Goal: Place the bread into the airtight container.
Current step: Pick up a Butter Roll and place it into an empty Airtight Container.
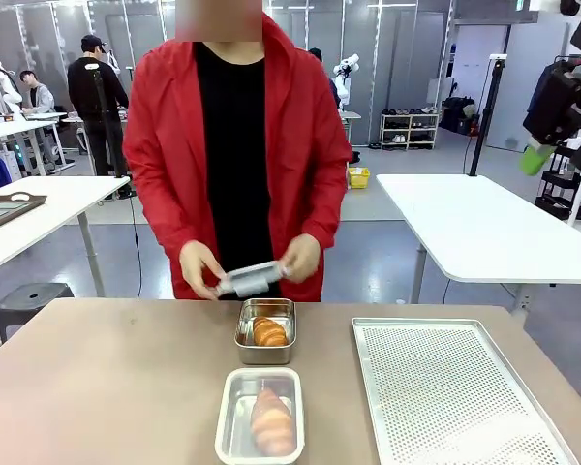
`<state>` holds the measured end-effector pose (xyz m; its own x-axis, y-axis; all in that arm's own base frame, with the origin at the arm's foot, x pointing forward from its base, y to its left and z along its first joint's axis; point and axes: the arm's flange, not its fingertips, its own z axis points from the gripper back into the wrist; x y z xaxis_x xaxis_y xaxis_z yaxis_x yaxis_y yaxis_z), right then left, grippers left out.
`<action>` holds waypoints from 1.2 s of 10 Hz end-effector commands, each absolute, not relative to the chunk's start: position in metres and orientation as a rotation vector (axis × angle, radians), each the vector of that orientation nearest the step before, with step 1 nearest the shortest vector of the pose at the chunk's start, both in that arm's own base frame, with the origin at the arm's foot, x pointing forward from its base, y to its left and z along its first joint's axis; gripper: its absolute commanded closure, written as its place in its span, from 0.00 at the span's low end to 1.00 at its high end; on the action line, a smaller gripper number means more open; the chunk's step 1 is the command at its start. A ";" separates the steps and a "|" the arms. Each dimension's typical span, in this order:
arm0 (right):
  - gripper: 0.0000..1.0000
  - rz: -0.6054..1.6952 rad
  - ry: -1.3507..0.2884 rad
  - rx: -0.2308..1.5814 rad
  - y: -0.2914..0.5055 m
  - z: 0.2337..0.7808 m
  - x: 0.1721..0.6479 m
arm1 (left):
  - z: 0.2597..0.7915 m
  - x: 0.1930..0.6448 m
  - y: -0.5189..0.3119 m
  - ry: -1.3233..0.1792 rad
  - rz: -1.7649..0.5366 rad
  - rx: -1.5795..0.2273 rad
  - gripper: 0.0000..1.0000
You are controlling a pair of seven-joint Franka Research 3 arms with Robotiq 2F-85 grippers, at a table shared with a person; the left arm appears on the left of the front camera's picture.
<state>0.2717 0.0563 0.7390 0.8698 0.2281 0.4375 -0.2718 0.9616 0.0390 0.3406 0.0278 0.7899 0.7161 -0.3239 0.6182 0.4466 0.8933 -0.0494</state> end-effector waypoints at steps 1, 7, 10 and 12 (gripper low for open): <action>0.26 0.264 -0.457 0.102 0.057 0.746 0.266 | 0.790 0.339 0.027 -0.645 -0.434 -0.206 0.00; 0.26 0.264 -0.457 0.102 0.057 0.746 0.266 | 0.790 0.339 0.027 -0.645 -0.434 -0.206 0.00; 0.26 0.264 -0.457 0.102 0.057 0.746 0.266 | 0.790 0.339 0.027 -0.645 -0.434 -0.206 0.00; 0.26 0.264 -0.457 0.102 0.057 0.746 0.266 | 0.790 0.339 0.027 -0.645 -0.434 -0.206 0.00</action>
